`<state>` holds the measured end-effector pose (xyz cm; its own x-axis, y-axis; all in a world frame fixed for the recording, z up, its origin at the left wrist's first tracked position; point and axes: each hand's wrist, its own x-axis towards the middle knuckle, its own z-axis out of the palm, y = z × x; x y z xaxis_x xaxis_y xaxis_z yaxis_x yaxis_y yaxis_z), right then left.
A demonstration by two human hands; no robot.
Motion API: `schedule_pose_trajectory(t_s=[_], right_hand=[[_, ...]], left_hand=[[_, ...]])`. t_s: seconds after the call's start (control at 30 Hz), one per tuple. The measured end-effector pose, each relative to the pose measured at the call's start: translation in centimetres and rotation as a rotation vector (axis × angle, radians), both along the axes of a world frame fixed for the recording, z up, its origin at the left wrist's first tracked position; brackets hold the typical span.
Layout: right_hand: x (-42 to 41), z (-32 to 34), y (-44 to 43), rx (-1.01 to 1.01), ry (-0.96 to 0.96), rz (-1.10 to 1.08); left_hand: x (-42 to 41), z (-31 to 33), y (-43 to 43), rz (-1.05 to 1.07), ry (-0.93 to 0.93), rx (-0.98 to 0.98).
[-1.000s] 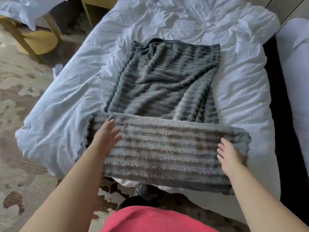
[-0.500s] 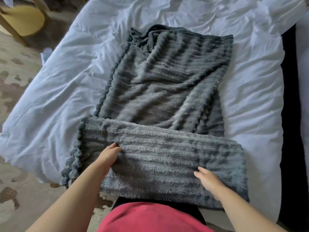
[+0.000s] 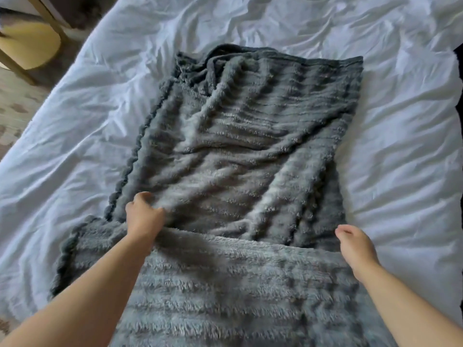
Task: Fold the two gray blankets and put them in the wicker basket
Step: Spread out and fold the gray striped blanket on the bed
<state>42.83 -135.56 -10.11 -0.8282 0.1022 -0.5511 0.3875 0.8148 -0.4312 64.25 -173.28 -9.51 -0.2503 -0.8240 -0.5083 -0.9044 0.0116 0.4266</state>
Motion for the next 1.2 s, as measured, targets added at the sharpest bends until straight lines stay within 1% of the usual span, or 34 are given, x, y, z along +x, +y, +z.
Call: schedule_pose_trajectory(t_s=[0.07, 0.13, 0.23, 0.3, 0.33, 0.37, 0.4, 0.43, 0.5, 0.57, 0.63, 0.7, 0.73, 0.8, 0.83, 0.87, 0.9, 0.93, 0.97, 1.0, 1.03, 1.13, 1.2], right_hand=[[-2.2, -2.1, 0.4, 0.018, 0.033, -0.004], [-3.7, -4.0, 0.5, -0.008, 0.029, -0.049], [-4.9, -6.3, 0.5, -0.068, -0.031, -0.151], [-5.2, -7.3, 0.8, -0.078, -0.119, -0.195], [-5.2, -7.5, 1.1, -0.046, -0.103, -0.215], [-5.3, -7.8, 1.6, 0.029, -0.026, -0.24], [-5.4, -7.9, 2.1, 0.139, 0.065, -0.281], [-5.4, -7.9, 2.4, 0.239, 0.116, -0.331], [-5.6, -7.2, 2.0, 0.389, 0.095, -0.373], [-5.8, -6.1, 0.6, 0.511, 0.07, -0.337], [-5.6, -4.7, -1.9, 0.556, 0.15, -0.224], [-4.8, -3.5, -5.0, 0.494, 0.288, 0.043], [-4.2, -3.1, -6.8, 0.44, 0.324, 0.192], [-2.7, -3.1, -10.4, 0.328, 0.305, 0.454], [-2.0, -3.4, -11.9, 0.288, 0.249, 0.573], [-1.2, -3.9, -13.0, 0.267, 0.16, 0.702], [-0.6, -4.6, -13.8, 0.275, 0.038, 0.838], [-0.3, -5.3, -14.2, 0.306, -0.088, 0.953], [-0.1, -5.8, -14.3, 0.332, -0.169, 1.012], [0.0, -5.9, -14.2, 0.333, -0.19, 1.009], [0.1, -5.9, -14.0, 0.305, -0.167, 0.959], [1.3, -4.2, -12.6, 0.151, -0.044, 0.624], [3.0, -2.6, -11.4, 0.092, 0.022, 0.504]], left_hand=[[-0.6, -2.1, -2.9, 0.011, -0.115, -0.088], [-0.5, -3.9, -5.8, 0.02, -0.213, -0.135], [-0.2, -5.7, -8.0, 0.082, -0.225, -0.118], [-0.2, -6.2, -8.2, 0.048, -0.171, -0.058], [-0.1, -6.3, -8.1, 0.008, -0.152, -0.036], [0.2, -6.3, -8.1, -0.019, -0.149, -0.043], [0.6, -6.3, -8.2, -0.015, -0.152, -0.074], [1.1, -6.2, -8.4, 0.02, -0.158, -0.099], [1.8, -5.9, -8.8, 0.075, -0.21, -0.096], [1.4, -5.2, -8.9, 0.075, -0.297, -0.083], [-0.1, -4.1, -8.6, -0.002, -0.336, -0.196], [-2.0, -3.1, -7.9, -0.169, -0.316, -0.36], [-2.9, -2.7, -7.3, -0.263, -0.27, -0.425], [-4.3, -2.9, -5.4, -0.454, -0.154, -0.487], [-4.8, -3.3, -4.2, -0.546, -0.115, -0.439], [-5.1, -4.0, -3.1, -0.631, -0.101, -0.325], [-5.2, -4.8, -2.0, -0.697, -0.115, -0.165], [-5.1, -5.8, -1.2, -0.753, -0.177, -0.006], [-5.0, -6.5, -0.8, -0.792, -0.247, 0.082], [-5.0, -6.9, -0.6, -0.794, -0.273, 0.092], [-5.0, -7.2, -0.6, -0.757, -0.253, 0.065], [-5.0, -6.1, 0.0, -0.567, -0.078, -0.004], [-4.0, -4.2, 0.9, -0.486, 0.036, -0.057]])
